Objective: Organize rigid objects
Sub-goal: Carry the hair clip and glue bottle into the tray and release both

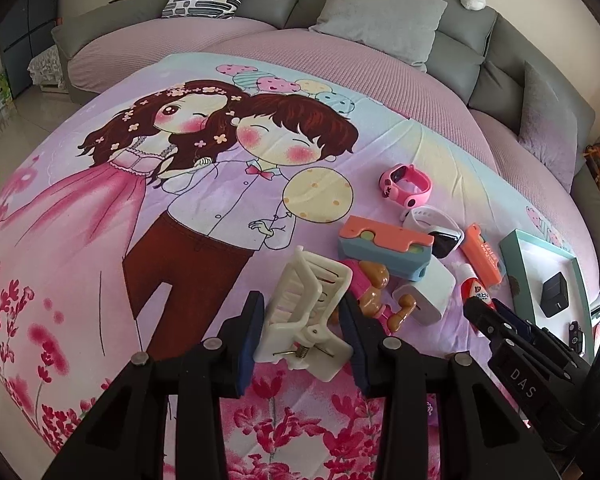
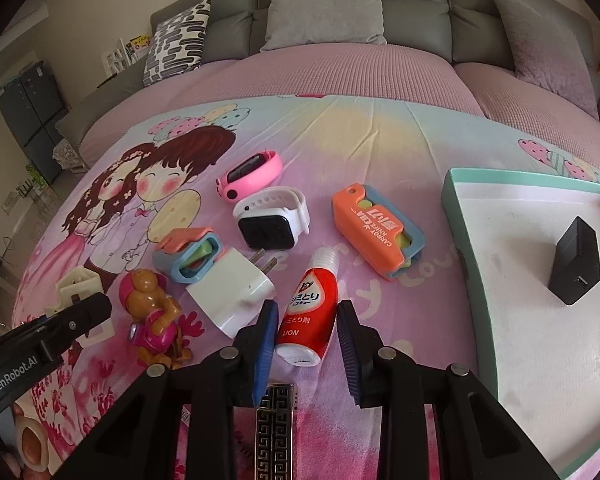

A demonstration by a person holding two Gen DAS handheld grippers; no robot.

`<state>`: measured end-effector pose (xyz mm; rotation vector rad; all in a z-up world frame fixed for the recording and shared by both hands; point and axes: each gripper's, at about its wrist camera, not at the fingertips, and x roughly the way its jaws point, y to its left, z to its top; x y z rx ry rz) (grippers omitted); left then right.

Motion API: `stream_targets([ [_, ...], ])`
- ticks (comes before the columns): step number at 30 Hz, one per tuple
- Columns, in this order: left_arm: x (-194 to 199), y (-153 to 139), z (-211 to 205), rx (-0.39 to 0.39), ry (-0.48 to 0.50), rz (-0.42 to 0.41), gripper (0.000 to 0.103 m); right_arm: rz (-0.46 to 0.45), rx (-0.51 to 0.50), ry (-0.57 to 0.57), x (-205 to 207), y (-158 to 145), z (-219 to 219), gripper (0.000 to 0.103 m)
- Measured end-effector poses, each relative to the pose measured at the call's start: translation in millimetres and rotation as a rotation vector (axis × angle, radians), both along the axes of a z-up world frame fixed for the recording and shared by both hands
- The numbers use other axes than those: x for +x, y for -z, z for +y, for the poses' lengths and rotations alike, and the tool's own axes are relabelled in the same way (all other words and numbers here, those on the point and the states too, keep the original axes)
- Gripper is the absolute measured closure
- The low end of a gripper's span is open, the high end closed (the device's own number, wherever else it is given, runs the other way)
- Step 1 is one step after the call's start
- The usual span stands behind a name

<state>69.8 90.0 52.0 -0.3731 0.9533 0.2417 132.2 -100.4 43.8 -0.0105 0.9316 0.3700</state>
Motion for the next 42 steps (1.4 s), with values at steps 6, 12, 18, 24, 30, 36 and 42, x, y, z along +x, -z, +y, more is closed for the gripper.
stream_targets([
  [6, -5, -19, -1, 0.021, -0.006, -0.06, 0.063, -0.062, 0.032, 0.016, -5, -23, -9, 0.08],
  [12, -5, -29, -9, 0.028, 0.012, -0.088, 0.063, -0.1, 0.068, 0.033, -8, -40, -21, 0.081],
  [18, -3, -36, -19, 0.04, 0.04, -0.104, 0.063, -0.159, 0.094, 0.071, -13, -60, -41, 0.081],
  [24, 4, -42, -37, 0.063, 0.082, -0.106, 0.063, -0.211, 0.092, 0.172, -11, -79, -83, 0.081],
  [30, 16, -48, -69, 0.093, 0.161, -0.104, 0.063, -0.217, 0.057, 0.333, -9, -82, -141, 0.081],
  [36, 30, -57, -109, 0.125, 0.26, -0.11, 0.063, -0.204, 0.055, 0.468, -10, -80, -193, 0.081],
  [42, 41, -68, -157, 0.169, 0.381, -0.113, 0.063, -0.184, 0.069, 0.556, -14, -75, -228, 0.081],
])
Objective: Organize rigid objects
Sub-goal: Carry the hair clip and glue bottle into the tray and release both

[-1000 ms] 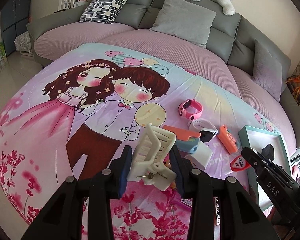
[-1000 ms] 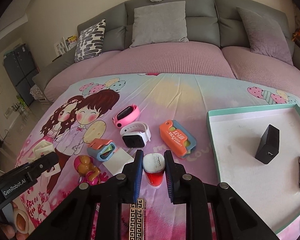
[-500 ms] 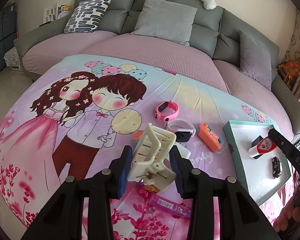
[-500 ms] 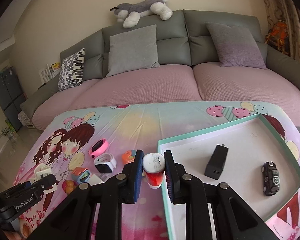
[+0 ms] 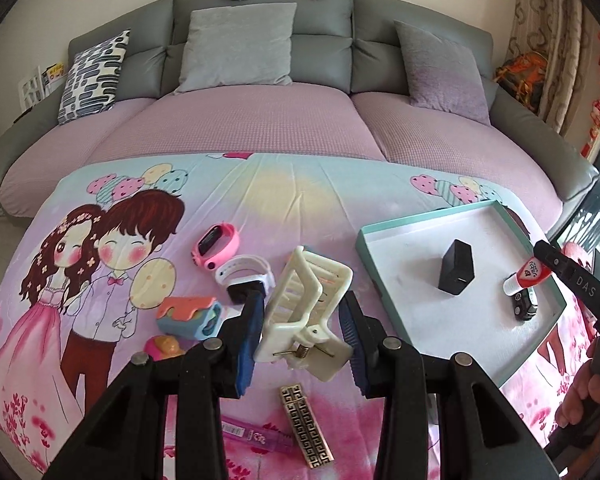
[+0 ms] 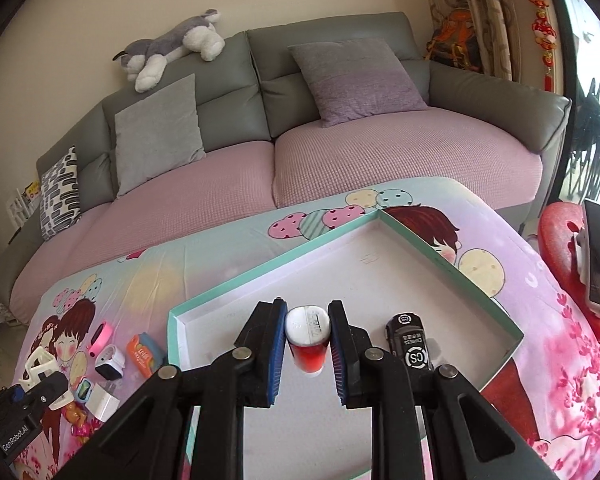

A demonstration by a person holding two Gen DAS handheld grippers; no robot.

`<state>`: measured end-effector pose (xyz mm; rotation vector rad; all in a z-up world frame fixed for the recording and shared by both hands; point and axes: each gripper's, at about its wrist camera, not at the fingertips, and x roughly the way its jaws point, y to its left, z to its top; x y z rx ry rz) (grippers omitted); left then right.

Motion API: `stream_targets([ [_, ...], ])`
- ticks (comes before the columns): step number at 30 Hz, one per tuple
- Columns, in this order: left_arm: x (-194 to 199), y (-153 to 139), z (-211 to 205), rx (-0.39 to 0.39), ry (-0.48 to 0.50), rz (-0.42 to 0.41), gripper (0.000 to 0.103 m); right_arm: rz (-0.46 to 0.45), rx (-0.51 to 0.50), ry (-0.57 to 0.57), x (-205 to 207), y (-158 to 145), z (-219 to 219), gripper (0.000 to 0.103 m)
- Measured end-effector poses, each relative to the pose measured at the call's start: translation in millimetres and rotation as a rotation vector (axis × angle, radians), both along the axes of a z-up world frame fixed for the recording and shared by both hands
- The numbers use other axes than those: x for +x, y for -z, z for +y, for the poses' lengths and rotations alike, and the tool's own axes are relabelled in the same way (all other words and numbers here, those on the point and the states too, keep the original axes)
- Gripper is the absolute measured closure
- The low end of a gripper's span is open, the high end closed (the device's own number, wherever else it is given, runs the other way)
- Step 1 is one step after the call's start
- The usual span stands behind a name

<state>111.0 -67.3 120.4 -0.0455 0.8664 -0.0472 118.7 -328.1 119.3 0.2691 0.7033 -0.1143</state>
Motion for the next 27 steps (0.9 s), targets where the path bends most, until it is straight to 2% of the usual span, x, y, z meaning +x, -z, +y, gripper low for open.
stream_targets([
  [6, 20, -5, -52, 0.021, 0.119, -0.002, 0.063, 0.018, 0.02, 0.048, -2, 5, -19, 0.081],
  [11, 36, 7, -89, 0.019, 0.193, 0.027, 0.062, 0.028, 0.03, 0.066, -2, 8, -30, 0.081],
  [17, 43, 25, -114, 0.012, 0.219, 0.058, 0.062, 0.039, 0.042, 0.068, -1, 12, -35, 0.081],
  [27, 47, 44, -121, 0.011, 0.202, 0.107, 0.062, 0.077, 0.051, 0.065, 1, 23, -40, 0.081],
])
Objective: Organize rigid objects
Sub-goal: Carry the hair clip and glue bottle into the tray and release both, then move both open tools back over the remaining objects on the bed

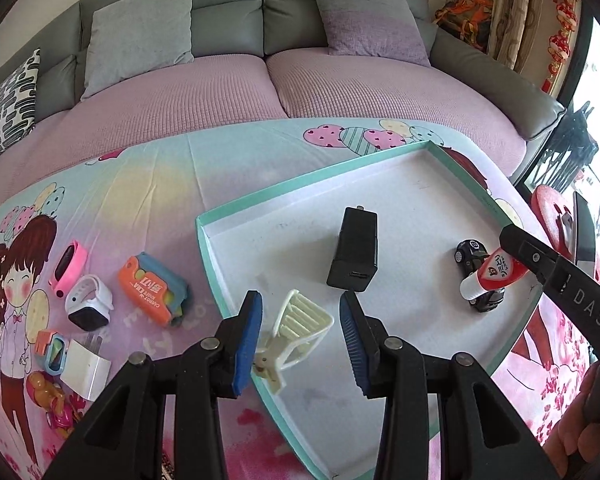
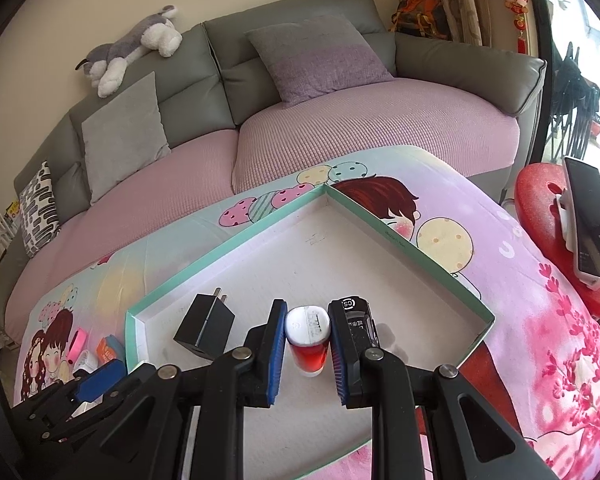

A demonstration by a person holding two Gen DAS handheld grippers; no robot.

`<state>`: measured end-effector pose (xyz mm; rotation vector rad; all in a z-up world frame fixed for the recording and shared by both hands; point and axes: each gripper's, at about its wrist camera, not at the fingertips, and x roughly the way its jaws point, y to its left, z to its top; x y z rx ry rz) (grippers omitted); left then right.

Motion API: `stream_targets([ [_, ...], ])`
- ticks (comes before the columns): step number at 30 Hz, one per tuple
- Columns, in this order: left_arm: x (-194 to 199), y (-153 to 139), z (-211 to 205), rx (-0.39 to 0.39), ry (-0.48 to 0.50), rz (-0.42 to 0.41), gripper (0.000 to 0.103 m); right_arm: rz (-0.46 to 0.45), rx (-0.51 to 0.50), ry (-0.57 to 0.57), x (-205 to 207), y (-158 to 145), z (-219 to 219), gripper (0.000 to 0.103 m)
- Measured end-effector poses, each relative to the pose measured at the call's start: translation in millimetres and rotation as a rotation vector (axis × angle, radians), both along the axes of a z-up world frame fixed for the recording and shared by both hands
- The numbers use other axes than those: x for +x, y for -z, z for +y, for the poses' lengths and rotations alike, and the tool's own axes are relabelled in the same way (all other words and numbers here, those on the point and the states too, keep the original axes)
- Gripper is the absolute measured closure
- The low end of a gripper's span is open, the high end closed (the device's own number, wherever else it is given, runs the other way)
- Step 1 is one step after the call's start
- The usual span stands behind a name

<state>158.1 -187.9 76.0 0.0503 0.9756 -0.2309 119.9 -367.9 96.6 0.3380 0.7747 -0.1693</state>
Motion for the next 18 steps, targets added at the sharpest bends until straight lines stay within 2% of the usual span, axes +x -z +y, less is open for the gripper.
stream_targets([
  [5, 0, 1, 1, 0.001, -0.007, 0.004, 0.058, 0.019, -0.014, 0.01, 1, 3, -1, 0.078],
  [8, -1, -3, 6, -0.007, -0.027, -0.004, 0.049, 0.015, -0.026, 0.02, 2, 3, -2, 0.078],
  [9, -1, -4, 8, -0.01, -0.035, -0.006, 0.048, 0.018, -0.032, 0.025, 2, 3, -2, 0.074],
  [11, -1, -7, 13, -0.015, -0.051, -0.011, 0.046, 0.025, -0.044, 0.035, 2, 3, -2, 0.058],
  [12, -1, -8, 16, -0.016, -0.061, -0.013, 0.043, 0.028, -0.049, 0.04, 2, 3, -2, 0.054],
  [18, -2, -16, 35, -0.028, -0.123, -0.034, 0.032, 0.036, -0.059, 0.045, 4, 4, -2, 0.043],
])
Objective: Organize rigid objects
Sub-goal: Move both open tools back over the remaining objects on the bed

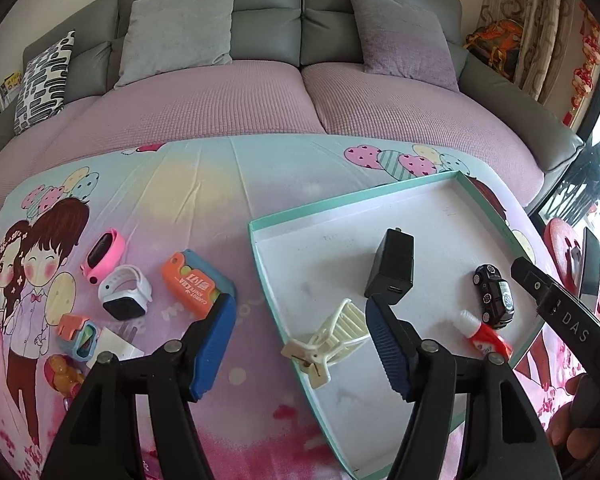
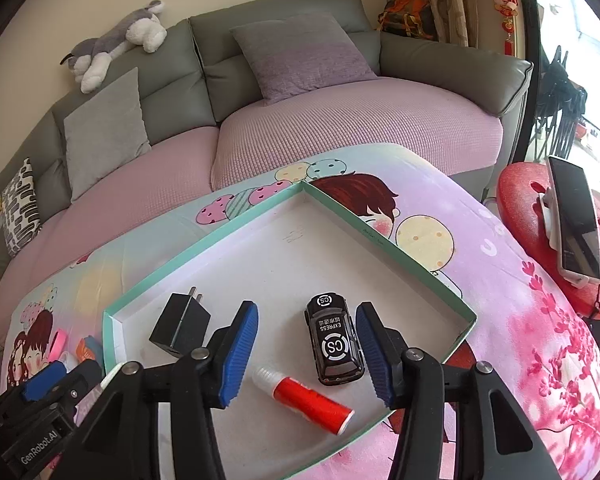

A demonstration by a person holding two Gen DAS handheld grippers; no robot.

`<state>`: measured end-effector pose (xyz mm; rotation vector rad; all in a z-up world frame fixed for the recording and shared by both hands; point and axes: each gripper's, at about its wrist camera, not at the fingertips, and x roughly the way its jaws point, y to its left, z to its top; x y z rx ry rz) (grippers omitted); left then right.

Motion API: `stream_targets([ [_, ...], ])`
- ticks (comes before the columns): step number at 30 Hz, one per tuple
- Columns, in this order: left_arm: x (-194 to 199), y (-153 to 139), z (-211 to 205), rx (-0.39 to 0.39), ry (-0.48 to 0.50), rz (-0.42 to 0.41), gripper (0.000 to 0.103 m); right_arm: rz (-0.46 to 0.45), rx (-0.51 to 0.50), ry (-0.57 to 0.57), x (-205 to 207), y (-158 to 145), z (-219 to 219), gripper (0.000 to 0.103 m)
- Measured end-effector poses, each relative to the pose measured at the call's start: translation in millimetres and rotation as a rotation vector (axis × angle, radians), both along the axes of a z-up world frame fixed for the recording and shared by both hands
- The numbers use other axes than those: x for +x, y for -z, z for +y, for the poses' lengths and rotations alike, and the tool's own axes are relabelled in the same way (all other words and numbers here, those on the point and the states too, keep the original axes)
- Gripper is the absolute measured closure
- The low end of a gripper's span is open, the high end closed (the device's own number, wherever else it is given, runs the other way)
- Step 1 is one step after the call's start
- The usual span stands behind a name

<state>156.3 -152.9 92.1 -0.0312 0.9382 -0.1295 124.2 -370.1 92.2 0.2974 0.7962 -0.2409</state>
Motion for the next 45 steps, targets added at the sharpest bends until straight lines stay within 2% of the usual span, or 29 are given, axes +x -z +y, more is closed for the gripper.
stream_targets([
  [3, 0, -2, 10, -0.004, -0.031, -0.009, 0.03, 0.014, -0.016, 0.001, 2, 2, 1, 0.037],
  [6, 2, 0, 19, 0.01, -0.072, -0.005, 0.014, 0.026, -0.033, 0.001, 3, 4, 2, 0.03],
  [10, 4, 6, 35, 0.016, -0.134, 0.007, 0.012, 0.036, -0.057, 0.01, 4, 6, 4, 0.013],
  [12, 5, 9, 43, 0.008, -0.163, 0.015, 0.009, 0.04, -0.067, 0.014, 4, 7, 4, 0.009],
  [16, 7, 16, 56, 0.0, -0.204, 0.03, 0.009, 0.053, -0.086, 0.018, 5, 9, 5, 0.0],
  [21, 7, 23, 66, -0.006, -0.239, 0.039, 0.008, 0.069, -0.117, 0.009, 7, 12, 10, 0.0],
  [29, 2, 20, 86, -0.001, -0.307, 0.0, 0.008, 0.07, -0.137, -0.008, 9, 11, 21, 0.0],
  [30, 0, 19, 89, -0.002, -0.318, -0.005, 0.007, 0.069, -0.139, -0.009, 10, 11, 22, 0.0],
  [31, -1, 17, 93, -0.005, -0.325, -0.009, 0.001, 0.067, -0.139, -0.011, 10, 11, 24, 0.0],
  [34, -6, 11, 109, -0.014, -0.351, -0.026, 0.0, 0.058, -0.13, -0.022, 10, 9, 30, 0.0],
  [41, -28, -12, 156, -0.014, -0.464, -0.09, 0.0, -0.009, -0.1, -0.028, 6, -3, 42, 0.0],
  [45, -42, -23, 183, -0.006, -0.535, -0.126, 0.0, -0.072, -0.095, -0.095, 5, -16, 69, 0.0],
])
